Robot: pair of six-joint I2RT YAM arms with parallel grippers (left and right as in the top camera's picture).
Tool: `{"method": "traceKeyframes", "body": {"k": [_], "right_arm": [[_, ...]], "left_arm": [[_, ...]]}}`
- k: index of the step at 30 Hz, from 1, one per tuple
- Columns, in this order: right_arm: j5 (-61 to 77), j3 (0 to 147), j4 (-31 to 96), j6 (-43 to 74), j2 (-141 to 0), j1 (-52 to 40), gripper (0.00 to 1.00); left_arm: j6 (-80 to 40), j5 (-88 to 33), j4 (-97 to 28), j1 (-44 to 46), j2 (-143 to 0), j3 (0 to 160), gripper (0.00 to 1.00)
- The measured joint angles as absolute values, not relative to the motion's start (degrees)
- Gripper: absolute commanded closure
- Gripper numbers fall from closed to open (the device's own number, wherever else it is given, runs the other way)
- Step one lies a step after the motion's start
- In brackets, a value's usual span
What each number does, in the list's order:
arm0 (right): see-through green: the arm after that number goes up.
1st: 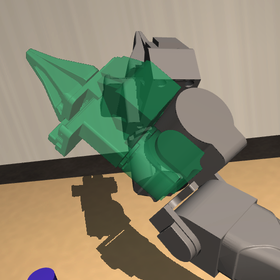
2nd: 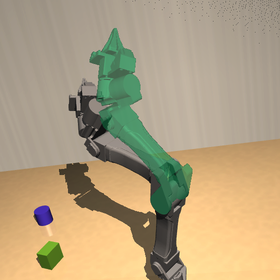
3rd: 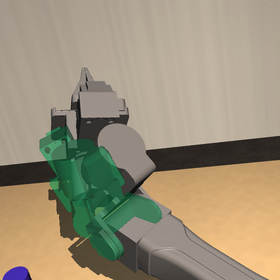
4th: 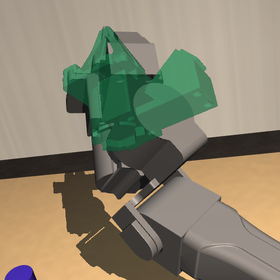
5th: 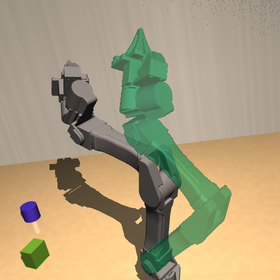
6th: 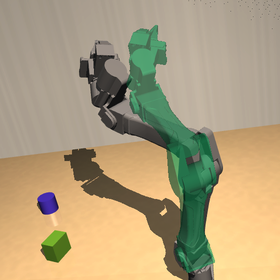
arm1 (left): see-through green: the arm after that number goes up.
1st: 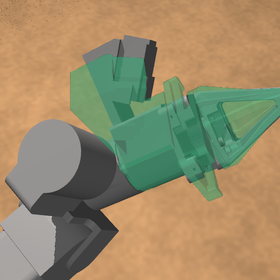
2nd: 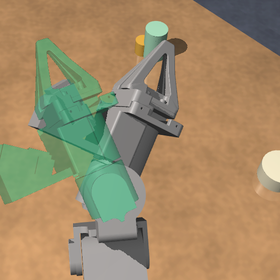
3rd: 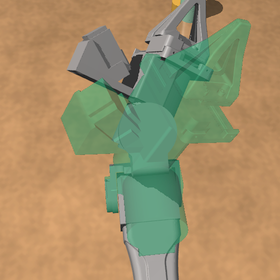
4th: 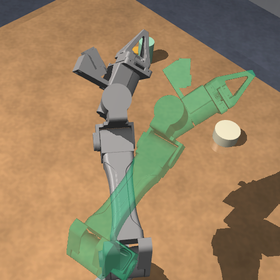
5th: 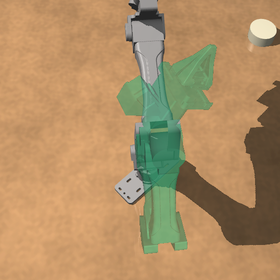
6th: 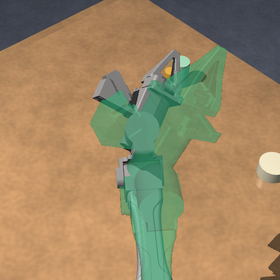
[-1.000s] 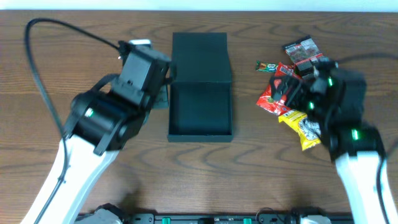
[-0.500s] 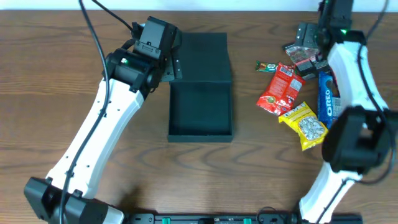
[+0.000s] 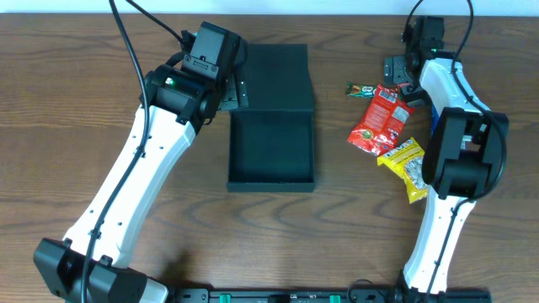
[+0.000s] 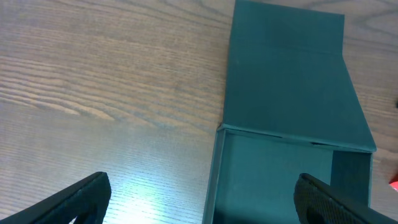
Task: Pack container
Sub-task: 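Grasp the dark chocolate-bar pack with the right gripper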
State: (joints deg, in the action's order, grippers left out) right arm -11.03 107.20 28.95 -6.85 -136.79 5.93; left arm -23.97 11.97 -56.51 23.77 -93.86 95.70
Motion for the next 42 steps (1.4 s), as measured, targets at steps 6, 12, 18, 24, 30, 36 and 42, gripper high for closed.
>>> {"method": "traceKeyframes", "body": {"k": [6, 12, 18, 24, 30, 36, 42], "right_arm": [[-10.22, 107.79, 28.23, -7.35, -138.10, 6.09, 0.63], [-10.07, 108.33, 27.97, -6.81, -138.10, 6.09, 0.91], [-10.13, 108.81, 28.45, -5.87, -138.10, 6.11, 0.99], [-10.07, 113.12, 35.14, -3.29, -138.50, 6.15, 0.99], [-8.86, 122.83, 43.55, -1.91, -137.93, 6.20, 0.98], [-6.31, 123.70, 51.00, 0.21, -129.36, 6.17, 0.98], [-5.98, 123.66, 54.85, 7.07, -112.42, 5.48, 0.98]], "left_arm": [[-23.97, 11.97, -56.51, 23.77, -93.86, 95.70, 0.05], [-23.94, 11.97, -56.51, 23.66, -93.86, 95.70, 0.05], [-23.94, 11.97, -56.51, 22.83, -93.86, 95.70, 0.05], [-23.97, 11.97, -56.51, 22.70, -93.86, 95.70, 0.05], [-23.90, 12.01, -55.42, 22.70, -93.86, 95.70, 0.05], [-22.13, 11.97, -53.49, 21.39, -93.86, 95.70, 0.05], [-20.69, 12.01, -52.14, 16.84, -93.86, 95.70, 0.05]]}}
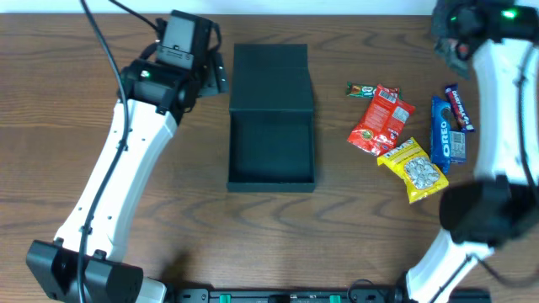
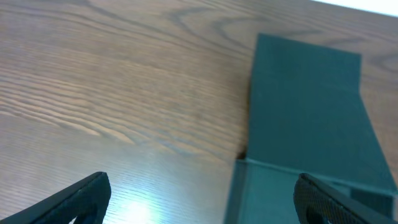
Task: Pack container
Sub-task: 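Grasp the dark chocolate-bar pack with the right gripper, then lower the dark pack into the box and open the right gripper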
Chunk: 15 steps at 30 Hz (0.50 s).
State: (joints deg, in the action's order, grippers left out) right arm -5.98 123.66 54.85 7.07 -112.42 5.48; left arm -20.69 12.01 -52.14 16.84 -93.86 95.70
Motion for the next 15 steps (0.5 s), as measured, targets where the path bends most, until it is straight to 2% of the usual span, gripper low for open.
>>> {"method": "traceKeyframes", "body": {"k": [4, 8, 15], "right_arm": [[-6.68, 120.49, 54.76, 11.42, -102.91, 0.73, 0.98], [-7.40, 113.16, 54.35, 16.29, -96.36, -10.04, 0.98], [-6.50, 101.01, 54.65, 25.30, -98.80, -28.36, 0.98]], "left_arm": [[-20.49, 11.99, -52.05, 14.13, -93.89, 95.70, 0.05], [-19.64, 11.99, -52.38, 11.70, -93.89, 95.70, 0.05], [-16.64, 11.94, -52.45, 5.96, -93.89, 95.70, 0.05]]}}
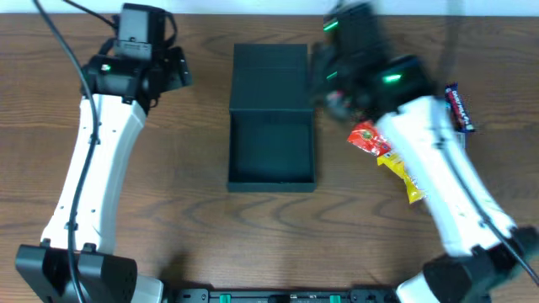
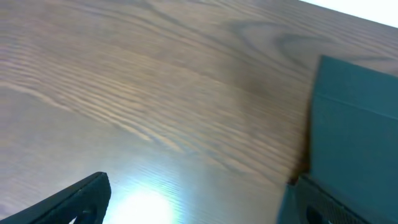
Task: Pack container
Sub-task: 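Lower the dark pack into the box and open the right gripper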
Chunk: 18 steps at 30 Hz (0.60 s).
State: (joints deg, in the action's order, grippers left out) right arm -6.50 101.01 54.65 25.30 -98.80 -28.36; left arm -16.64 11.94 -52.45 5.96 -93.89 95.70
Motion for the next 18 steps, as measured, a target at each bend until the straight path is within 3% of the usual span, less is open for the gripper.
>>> {"method": "traceKeyframes", "body": {"k": [9, 18], "right_arm": [[-6.81, 96.66, 54.06, 32.03, -105.06, -39.38, 0.98], [-7.49, 96.51, 53.21, 38.57, -115.50, -41.98, 0.98]], "left_arm": [[-16.19, 7.51, -52.21, -5.21, -93.93, 95.70, 0.05], [-14.76, 4.12, -51.94, -7.03, -93.97, 95.70, 0.05]]}}
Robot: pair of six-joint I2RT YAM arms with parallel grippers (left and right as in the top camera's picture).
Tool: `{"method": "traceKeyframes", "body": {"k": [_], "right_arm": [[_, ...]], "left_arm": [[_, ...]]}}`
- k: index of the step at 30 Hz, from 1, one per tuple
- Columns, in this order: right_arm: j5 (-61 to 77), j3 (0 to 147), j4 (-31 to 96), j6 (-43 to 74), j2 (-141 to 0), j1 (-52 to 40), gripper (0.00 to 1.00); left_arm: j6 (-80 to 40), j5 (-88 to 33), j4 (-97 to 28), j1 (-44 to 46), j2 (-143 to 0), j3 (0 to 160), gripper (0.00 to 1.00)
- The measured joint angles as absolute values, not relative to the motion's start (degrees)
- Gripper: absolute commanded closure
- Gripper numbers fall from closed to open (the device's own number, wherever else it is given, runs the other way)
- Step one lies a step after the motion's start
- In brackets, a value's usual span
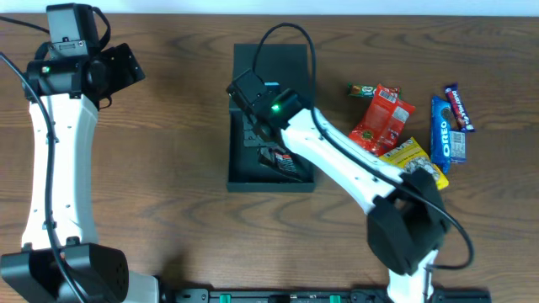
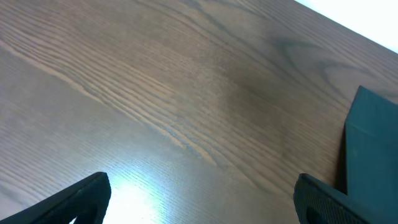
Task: Pack container
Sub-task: 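Lower the dark pack into the box and open the right gripper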
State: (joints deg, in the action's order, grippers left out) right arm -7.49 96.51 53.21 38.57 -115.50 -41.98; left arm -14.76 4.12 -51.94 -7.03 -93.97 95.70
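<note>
The dark green box [image 1: 269, 183] lies open at mid-table, its lid [image 1: 288, 77] flat behind the tray; one corner of the box [image 2: 375, 146] shows at the right edge of the left wrist view. My right gripper [image 1: 276, 156] is inside the tray, and the overhead view does not show how its fingers stand. Right of the box lie the snacks: a red packet [image 1: 383, 118], a yellow packet [image 1: 413, 162], a blue Oreo pack [image 1: 442, 139], a dark bar [image 1: 457, 108] and a small green bar [image 1: 362, 88]. My left gripper [image 2: 202, 200] hangs open and empty over bare wood at the far left [image 1: 125, 67].
The right arm [image 1: 354, 172] slants from the front right across the tray's right wall, its cable looping over the lid. The left arm [image 1: 55, 160] runs along the table's left side. The table's back edge lies just behind the lid.
My left gripper has moved further left, away from the box. The right arm, then blurred over the box's right edge, now has its gripper down inside the tray.
First my left gripper was at the lid's left edge and my right gripper was at the back right by the snacks. Then the left gripper stood left of the box and the right arm was high at the far right. The snacks lie where they were.
</note>
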Motion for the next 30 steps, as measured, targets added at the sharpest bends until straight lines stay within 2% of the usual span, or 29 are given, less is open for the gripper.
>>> {"method": "traceKeyframes", "body": {"k": [2, 3, 4, 6, 7, 8, 9, 10, 12, 13, 21, 30], "right_arm": [[-7.40, 96.51, 51.29, 39.42, -117.08, -42.00, 0.97], [-7.18, 96.51, 50.50, 39.70, -117.82, -42.06, 0.85], [-6.57, 96.51, 49.71, 40.01, -118.54, -42.15, 0.62], [-5.65, 96.51, 48.97, 39.27, -119.59, -42.41, 0.47], [-5.28, 96.51, 48.90, 38.85, -119.87, -42.57, 0.18], [-4.95, 96.51, 48.93, 37.89, -119.96, -42.65, 0.03], [-4.89, 96.51, 48.95, 36.95, -119.94, -42.68, 0.06], [-4.99, 96.57, 48.95, 35.88, -119.90, -42.63, 0.17], [-5.82, 96.60, 49.19, 34.00, -119.66, -42.33, 0.82], [-6.26, 96.60, 49.52, 33.21, -119.33, -42.09, 0.98], [-8.78, 96.68, 56.34, 28.77, -116.60, -38.30, 0.99], [-7.40, 96.66, 59.96, 23.33, -122.48, -37.01, 0.98]], "left_arm": [[-14.70, 3.79, -51.46, -7.03, -93.97, 95.70, 0.05], [-14.66, 3.75, -51.13, -7.03, -93.97, 95.70, 0.05], [-14.59, 3.57, -50.98, -7.03, -93.97, 95.70, 0.05], [-14.50, 3.38, -50.89, -7.03, -93.97, 95.70, 0.05], [-14.50, 3.33, -50.89, -7.03, -93.97, 95.70, 0.05], [-14.50, 3.33, -50.81, -7.03, -93.97, 95.70, 0.05], [-14.50, 3.31, -50.74, -7.03, -93.97, 95.70, 0.05], [-14.50, 3.31, -50.72, -7.03, -93.97, 95.70, 0.05], [-14.50, 3.27, -50.70, -7.03, -93.97, 95.70, 0.05], [-14.50, 3.18, -50.68, -7.03, -93.97, 95.70, 0.05], [-14.50, 2.24, -50.68, -7.03, -93.97, 95.70, 0.05], [-14.50, -2.74, -50.65, -7.03, -94.15, 95.70, 0.05]]}}
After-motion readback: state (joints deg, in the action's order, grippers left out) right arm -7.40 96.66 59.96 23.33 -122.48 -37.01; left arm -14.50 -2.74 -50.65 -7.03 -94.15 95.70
